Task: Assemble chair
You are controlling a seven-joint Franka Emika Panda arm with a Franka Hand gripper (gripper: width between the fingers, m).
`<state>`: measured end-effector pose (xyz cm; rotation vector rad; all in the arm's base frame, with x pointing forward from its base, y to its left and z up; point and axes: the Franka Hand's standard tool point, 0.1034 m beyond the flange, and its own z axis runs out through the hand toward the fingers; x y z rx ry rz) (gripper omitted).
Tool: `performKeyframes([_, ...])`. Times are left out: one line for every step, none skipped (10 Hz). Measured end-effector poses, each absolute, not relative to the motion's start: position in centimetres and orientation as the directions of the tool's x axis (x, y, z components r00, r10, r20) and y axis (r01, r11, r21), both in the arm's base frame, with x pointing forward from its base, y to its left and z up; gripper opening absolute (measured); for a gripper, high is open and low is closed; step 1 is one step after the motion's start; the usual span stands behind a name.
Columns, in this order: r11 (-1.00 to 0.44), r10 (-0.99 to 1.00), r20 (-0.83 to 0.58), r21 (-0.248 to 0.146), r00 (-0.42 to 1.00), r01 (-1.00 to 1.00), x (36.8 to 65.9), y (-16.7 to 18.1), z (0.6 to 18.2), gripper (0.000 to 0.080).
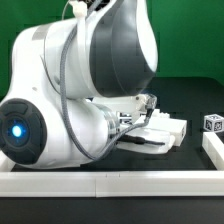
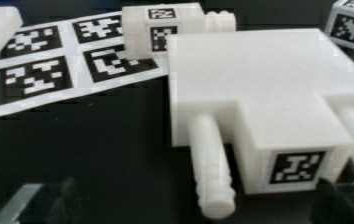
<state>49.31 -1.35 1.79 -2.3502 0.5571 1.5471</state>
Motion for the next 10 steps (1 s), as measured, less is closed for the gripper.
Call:
performKeyframes([-0.889, -0.171, -0.917, -0.014, 0.361, -0.457, 48.9, -1.1, 1.4, 0.0649])
performKeyframes([-0.89, -0.173, -0.918, -0.009, 0.356, -0.456, 48.4, -0.8, 1.0, 0.0649])
performKeyframes([-0.891, -0.171, -0.921, -0.007, 0.35, -0.454, 48.1, -0.6, 0.9, 0.0649])
performKeyframes([-0.892, -0.17, -0.923, -0.005, 0.346, -0.452, 47.9, -0.5, 0.8, 0.0649])
performKeyframes([-0.892, -0.169, -0.924, -0.004, 0.344, -0.451, 47.8, -0.4, 0.7, 0.0649])
performKeyframes([-0.893, -0.168, -0.924, -0.004, 0.343, -0.45, 47.8, -0.4, 0.8, 0.0649])
performKeyframes([-0.893, -0.168, -0.924, -0.004, 0.342, -0.449, 47.8, -0.3, 0.7, 0.0649])
performKeyframes([-0.893, -0.168, -0.925, -0.004, 0.341, -0.449, 47.7, -0.4, 0.7, 0.0626])
performKeyframes([-0.893, -0.168, -0.925, -0.003, 0.341, -0.449, 47.7, -0.3, 0.7, 0.0626])
performKeyframes([-0.893, -0.168, -0.925, -0.003, 0.34, -0.449, 47.7, -0.3, 0.6, 0.0454])
